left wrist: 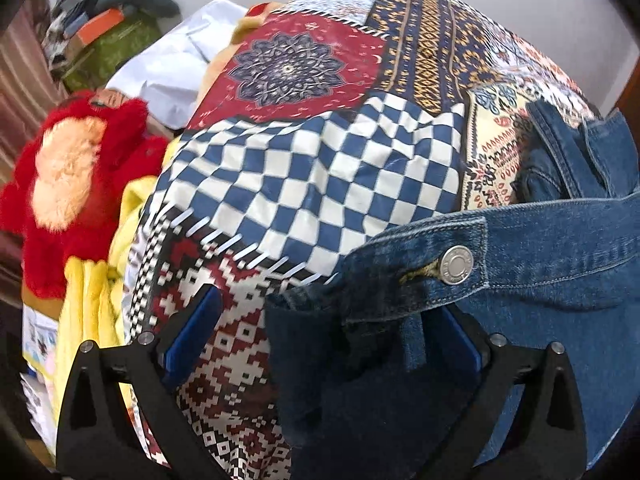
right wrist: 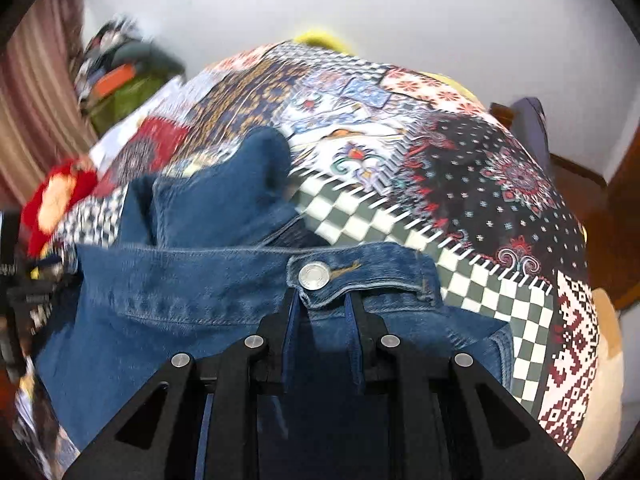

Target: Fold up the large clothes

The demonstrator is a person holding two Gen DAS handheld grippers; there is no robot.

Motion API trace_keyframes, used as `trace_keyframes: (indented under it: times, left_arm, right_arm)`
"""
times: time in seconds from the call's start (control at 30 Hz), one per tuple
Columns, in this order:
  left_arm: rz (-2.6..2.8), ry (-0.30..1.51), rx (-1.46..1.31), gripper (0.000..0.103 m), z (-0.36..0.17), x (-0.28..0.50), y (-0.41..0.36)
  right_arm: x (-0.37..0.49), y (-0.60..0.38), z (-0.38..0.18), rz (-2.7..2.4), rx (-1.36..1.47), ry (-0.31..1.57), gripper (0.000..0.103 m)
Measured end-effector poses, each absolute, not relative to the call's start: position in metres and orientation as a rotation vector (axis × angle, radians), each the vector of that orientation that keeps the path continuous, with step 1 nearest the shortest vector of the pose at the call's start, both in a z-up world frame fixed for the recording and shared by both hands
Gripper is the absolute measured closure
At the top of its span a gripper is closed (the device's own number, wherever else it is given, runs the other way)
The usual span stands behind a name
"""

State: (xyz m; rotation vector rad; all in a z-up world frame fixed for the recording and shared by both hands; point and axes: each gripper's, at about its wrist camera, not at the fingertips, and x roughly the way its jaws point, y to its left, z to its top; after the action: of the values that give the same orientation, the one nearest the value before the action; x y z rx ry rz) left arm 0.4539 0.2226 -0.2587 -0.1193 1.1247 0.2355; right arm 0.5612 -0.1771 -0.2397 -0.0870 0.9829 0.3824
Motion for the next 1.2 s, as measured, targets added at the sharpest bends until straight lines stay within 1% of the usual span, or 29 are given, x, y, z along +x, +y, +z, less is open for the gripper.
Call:
trace_keyframes:
  times: [0.07,0.13,0.23,0.3,0.4,0.57,0.73,0.9,1.0,1.07,1.1,1.13,1.2]
  left_arm:
    - [0.264,1.129,-0.114,0.001,-0.255,0.448,0.230]
    - [0.243,1.129,-0.126,0.001,-0.250,0.438,0.235]
    - [0.303,1.093,-0.058,0.001,-0.228,0.424,0.239]
    - [0.318,1.056,-0.023,0.001,-0.210,0.414,0.239]
    - [0.278,0.998,-0.050,0.001,-0.182,0.400,0.235]
    - [0.139,0.943,-0.125,0.001,-0.162,0.385,0.203]
    - [0.008,0.964,-0.134,0.001,-0.178,0.382,0.155]
    - [-0.037,1.056,-0.109,0.001,-0.222,0.382,0.127]
    - [0.004,1.126,-0.047,0.000,-0.253,0.379,0.121]
    - [0.002,1.122,-0.046,0.000,-0.263,0.370,0.127]
    - [0.001,1.109,-0.082,0.000,-0.264,0.363,0.136]
    - [0.008,1.108,-0.099,0.000,-0.264,0.360,0.140]
    - [0.034,1.104,-0.116,0.000,-0.266,0.352,0.150]
  right_arm:
    - [0.558,-0.177,-0.237,0.369,-0.110,0.982,0.085]
    - [0.547,-0.171,-0.229,0.340,-0.194,0.963,0.085]
    - [0.524,-0.166,-0.213,0.323,-0.293,0.909,0.085]
    - [0.506,-0.165,-0.198,0.373,-0.292,0.889,0.085]
    - [0.484,-0.158,-0.181,0.448,-0.255,0.892,0.085]
    - [0.450,-0.124,-0.177,0.580,-0.213,0.923,0.085]
    - [0.423,-0.078,-0.198,0.674,-0.266,0.972,0.085]
    - [0.421,-0.056,-0.244,0.586,-0.462,1.063,0.085]
    - [0.419,-0.072,-0.252,0.621,-0.438,1.039,0.083]
    - [0.420,-0.082,-0.252,0.583,-0.446,1.037,0.058]
    - [0.419,-0.089,-0.253,0.532,-0.475,1.017,0.031]
    - [0.420,-0.095,-0.255,0.472,-0.507,0.998,0.011]
    - [0.420,-0.114,-0.261,0.434,-0.526,0.993,0.010]
